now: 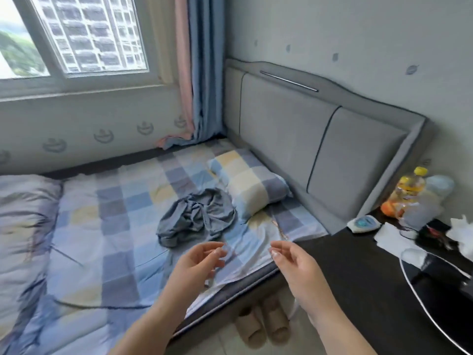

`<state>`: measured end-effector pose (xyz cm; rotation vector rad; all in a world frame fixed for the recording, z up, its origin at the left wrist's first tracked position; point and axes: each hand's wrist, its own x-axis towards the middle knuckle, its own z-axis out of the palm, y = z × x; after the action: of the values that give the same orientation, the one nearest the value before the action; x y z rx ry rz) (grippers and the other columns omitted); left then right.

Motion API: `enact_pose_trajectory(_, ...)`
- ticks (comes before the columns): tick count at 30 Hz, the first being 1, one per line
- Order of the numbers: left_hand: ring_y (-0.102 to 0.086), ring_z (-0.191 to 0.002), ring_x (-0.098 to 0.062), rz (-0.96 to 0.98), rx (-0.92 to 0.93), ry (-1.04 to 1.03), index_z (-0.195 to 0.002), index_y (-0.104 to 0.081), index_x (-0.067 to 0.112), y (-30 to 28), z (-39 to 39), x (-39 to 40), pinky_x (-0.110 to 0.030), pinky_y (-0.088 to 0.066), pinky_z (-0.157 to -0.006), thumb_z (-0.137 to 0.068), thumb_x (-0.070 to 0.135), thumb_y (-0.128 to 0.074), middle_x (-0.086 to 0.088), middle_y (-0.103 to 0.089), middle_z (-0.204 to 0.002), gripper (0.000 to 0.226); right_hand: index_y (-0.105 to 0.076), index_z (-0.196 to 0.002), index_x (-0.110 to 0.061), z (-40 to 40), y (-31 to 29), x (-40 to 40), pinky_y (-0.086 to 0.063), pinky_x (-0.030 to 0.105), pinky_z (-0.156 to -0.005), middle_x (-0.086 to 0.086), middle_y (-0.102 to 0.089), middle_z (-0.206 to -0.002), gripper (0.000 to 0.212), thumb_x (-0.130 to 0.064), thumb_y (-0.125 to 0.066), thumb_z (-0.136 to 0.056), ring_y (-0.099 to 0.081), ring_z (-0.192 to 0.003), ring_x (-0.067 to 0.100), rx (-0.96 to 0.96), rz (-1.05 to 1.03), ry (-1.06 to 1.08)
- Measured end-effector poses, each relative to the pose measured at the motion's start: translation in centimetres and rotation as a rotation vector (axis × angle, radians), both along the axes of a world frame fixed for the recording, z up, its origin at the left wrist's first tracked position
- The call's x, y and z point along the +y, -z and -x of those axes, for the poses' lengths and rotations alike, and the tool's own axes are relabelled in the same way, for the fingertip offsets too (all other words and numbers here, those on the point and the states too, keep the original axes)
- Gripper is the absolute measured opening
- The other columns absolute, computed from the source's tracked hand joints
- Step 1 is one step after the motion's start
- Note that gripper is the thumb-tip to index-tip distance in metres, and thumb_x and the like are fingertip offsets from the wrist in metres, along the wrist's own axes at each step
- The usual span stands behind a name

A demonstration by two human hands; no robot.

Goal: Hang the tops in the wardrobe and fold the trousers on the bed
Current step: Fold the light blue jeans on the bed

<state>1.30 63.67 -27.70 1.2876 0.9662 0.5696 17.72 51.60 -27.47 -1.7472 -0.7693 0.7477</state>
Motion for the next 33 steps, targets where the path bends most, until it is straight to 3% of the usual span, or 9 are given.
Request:
enact_pose_trajectory(7, -0.069, -0.092, -0.016, -0.01, 0.052, -0.033, -0.103, -0.067, 0.019, 3.2, 1.4, 14.5, -0.035, -0.051, -0.089, -0.095, 0.021, -0.057, 0.007, -0.075, -0.092, 0.014, -0.061, -0.099, -0.034, 0.3, 3.1, 14.2, -0.044, 0.008, -0.075, -0.015, -0.065, -0.102, 0.014, -0.021, -0.057, -0.094, -0.058, -0.095, -0.008, 0.041, 0.049, -0.048)
enact_pose_trajectory(12, -0.067, -0.09, -0.013, 0.045, 0.109, -0.039, -0.103, -0.066, 0.021, 6.1, 1.7, 23.0, -0.02, -0.05, -0.073, -0.095, 0.022, -0.056, 0.003, -0.073, -0.096, 0.013, -0.063, -0.097, -0.033, 0.3, 5.8, 21.4, -0.047, 0.01, -0.078, -0.014, -0.066, -0.099, 0.014, -0.02, -0.057, -0.094, -0.059, -0.094, -0.005, 0.084, 0.134, -0.034)
enact_pose_trajectory(19, -0.068, -0.095, -0.016, 0.209, 0.213, -0.149, -0.104, -0.066, 0.02, 12.6, 3.7, 30.8, -0.032, -0.05, -0.088, -0.094, 0.023, -0.057, 0.002, -0.073, -0.099, 0.014, -0.062, -0.097, -0.035, -0.8, 10.7, 31.3, -0.044, 0.012, -0.074, -0.014, -0.065, -0.1, 0.013, -0.023, -0.057, -0.094, -0.057, -0.099, -0.002, 0.128, 0.255, -0.122)
enact_pose_trajectory(24, -0.066, -0.096, -0.016, 0.282, 0.257, -0.266, -0.101, -0.066, 0.02, 17.5, 3.9, 35.0, -0.034, -0.048, -0.089, -0.094, 0.021, -0.057, 0.001, -0.072, -0.099, 0.012, -0.062, -0.101, -0.033, -1.7, 16.1, 38.3, -0.043, 0.01, -0.072, -0.016, -0.063, -0.101, 0.012, -0.023, -0.056, -0.094, -0.056, -0.096, -0.006, 0.112, 0.32, -0.264)
enact_pose_trajectory(28, -0.065, -0.096, -0.016, 0.345, 0.261, -0.35, -0.105, -0.064, 0.017, 22.8, 3.3, 38.2, -0.036, -0.048, -0.091, -0.097, 0.021, -0.053, 0.0, -0.071, -0.101, 0.014, -0.061, -0.098, -0.033, -1.6, 22.1, 43.1, -0.047, 0.016, -0.084, -0.014, -0.066, -0.099, 0.013, -0.022, -0.059, -0.092, -0.058, -0.096, -0.003, 0.103, 0.371, -0.368)
enact_pose_trajectory(33, -0.063, -0.099, -0.015, 0.44, 0.278, -0.403, -0.111, -0.062, 0.016, 33.3, 3.2, 42.0, -0.028, -0.048, -0.079, -0.098, 0.025, -0.052, 0.0, -0.069, -0.106, 0.019, -0.059, -0.094, -0.037, 0.0, 33.0, 48.5, -0.045, 0.021, -0.088, -0.013, -0.066, -0.099, 0.016, -0.021, -0.061, -0.09, -0.061, -0.097, 0.005, 0.057, 0.432, -0.459)
